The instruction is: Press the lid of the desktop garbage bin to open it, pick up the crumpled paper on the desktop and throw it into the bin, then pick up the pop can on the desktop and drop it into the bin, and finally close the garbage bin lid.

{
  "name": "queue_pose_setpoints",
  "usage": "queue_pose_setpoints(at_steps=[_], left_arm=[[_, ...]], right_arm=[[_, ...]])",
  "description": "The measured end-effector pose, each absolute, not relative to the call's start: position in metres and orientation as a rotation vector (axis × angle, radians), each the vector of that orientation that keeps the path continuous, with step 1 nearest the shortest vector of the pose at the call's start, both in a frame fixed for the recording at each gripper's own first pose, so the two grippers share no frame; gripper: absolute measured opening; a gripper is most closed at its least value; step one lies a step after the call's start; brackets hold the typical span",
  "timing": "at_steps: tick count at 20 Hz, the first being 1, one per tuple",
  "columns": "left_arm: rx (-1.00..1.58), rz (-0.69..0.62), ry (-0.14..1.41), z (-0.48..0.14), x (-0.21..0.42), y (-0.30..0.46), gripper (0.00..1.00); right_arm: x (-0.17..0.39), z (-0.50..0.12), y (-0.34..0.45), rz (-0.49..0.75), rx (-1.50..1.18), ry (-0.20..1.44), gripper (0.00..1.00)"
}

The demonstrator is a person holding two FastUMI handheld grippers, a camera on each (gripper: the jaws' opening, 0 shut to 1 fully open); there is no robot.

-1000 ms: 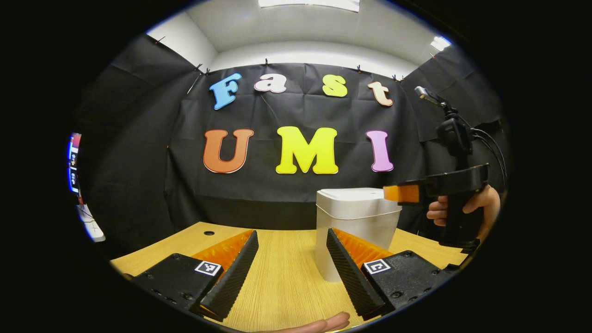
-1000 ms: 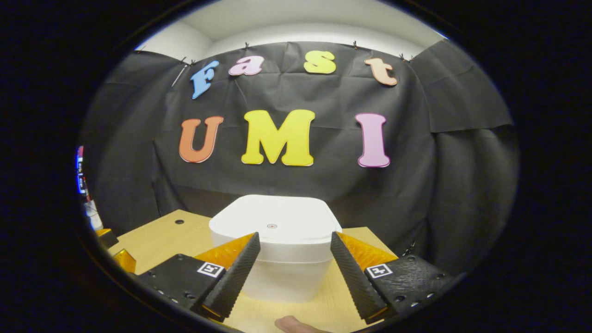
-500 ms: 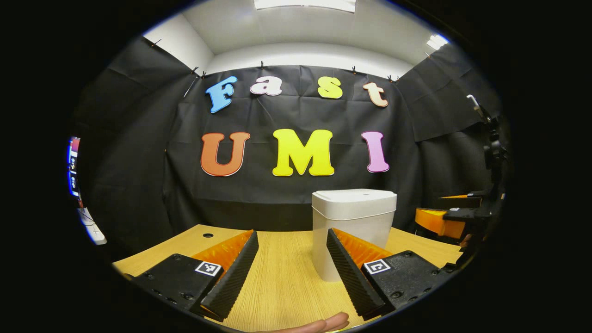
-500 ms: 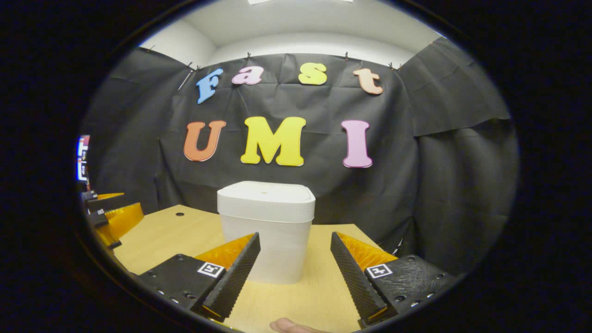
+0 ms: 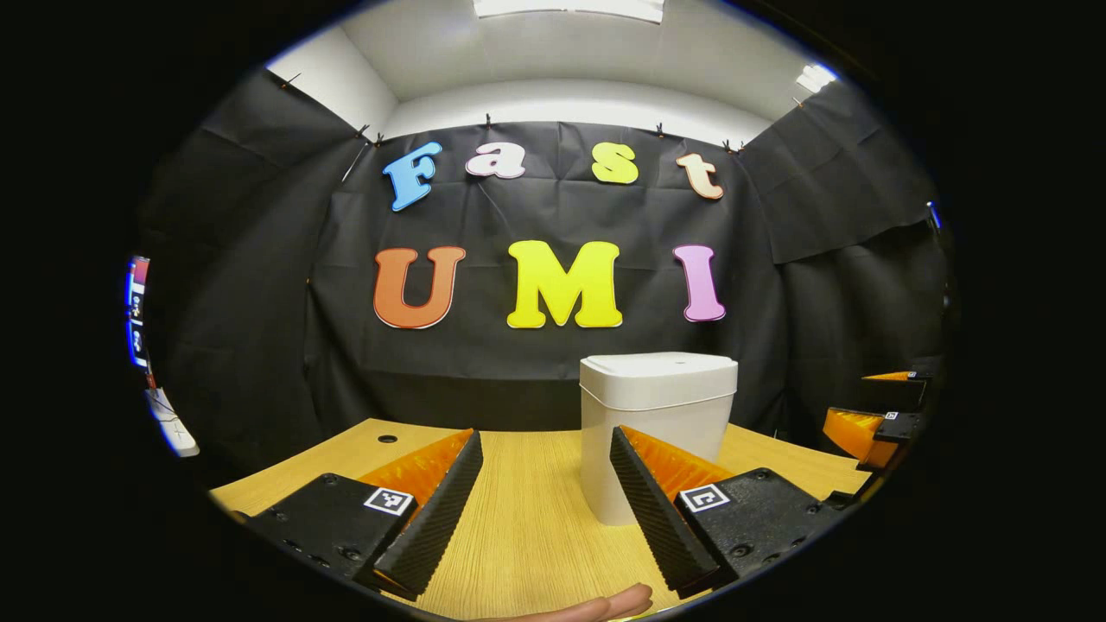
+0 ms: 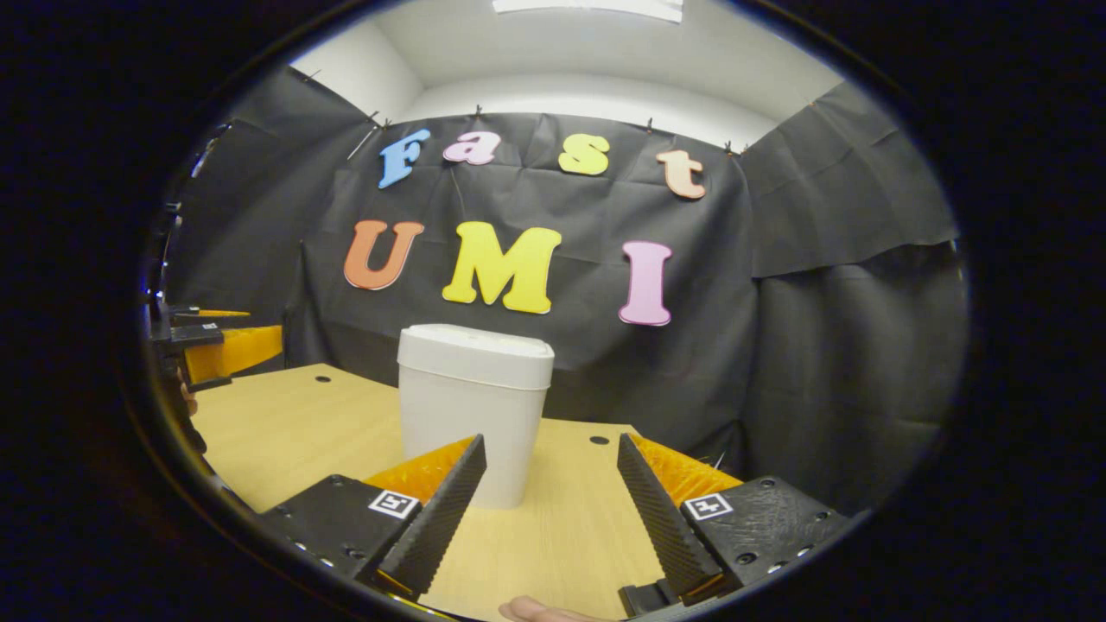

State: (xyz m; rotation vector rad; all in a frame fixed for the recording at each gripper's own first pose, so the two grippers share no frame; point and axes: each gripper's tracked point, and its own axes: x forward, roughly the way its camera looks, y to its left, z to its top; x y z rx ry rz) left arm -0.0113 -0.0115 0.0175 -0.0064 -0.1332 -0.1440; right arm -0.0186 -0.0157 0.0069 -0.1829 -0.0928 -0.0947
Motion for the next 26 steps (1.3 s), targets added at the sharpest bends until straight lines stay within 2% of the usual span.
queue_pose_setpoints(at_steps=[1,2,15,16,19,21,25,26], left_arm=[[-0.004,-0.145,-0.133,0.017,-0.011,-0.012,0.95],[-0.002,-0.146,-0.134,0.016,-0.012,-0.012,0.96],[-0.003,-0.140,-0.116,0.012,-0.009,-0.010,0.96],[-0.001,-0.140,-0.115,0.012,-0.010,-0.010,0.96],[-0.002,-0.141,-0.112,0.011,-0.008,-0.010,0.96],[-0.003,-0.138,-0.109,0.010,-0.008,-0.010,0.96],[0.000,-0.136,-0.110,0.010,-0.008,-0.009,0.96],[0.001,-0.136,-0.109,0.010,-0.008,-0.009,0.96]], right_arm=[[-0.018,0.004,-0.015,-0.095,-0.184,-0.087,0.98],[-0.015,0.001,-0.015,-0.095,-0.186,-0.082,0.95],[-0.008,-0.016,-0.013,-0.094,-0.183,-0.042,0.95],[-0.007,-0.016,-0.011,-0.092,-0.185,-0.043,0.98],[-0.006,-0.018,-0.011,-0.091,-0.178,-0.038,0.95],[-0.006,-0.018,-0.010,-0.088,-0.173,-0.037,0.98],[-0.004,-0.021,-0.011,-0.090,-0.179,-0.028,0.95],[-0.004,-0.023,-0.008,-0.078,-0.170,-0.021,0.98]])
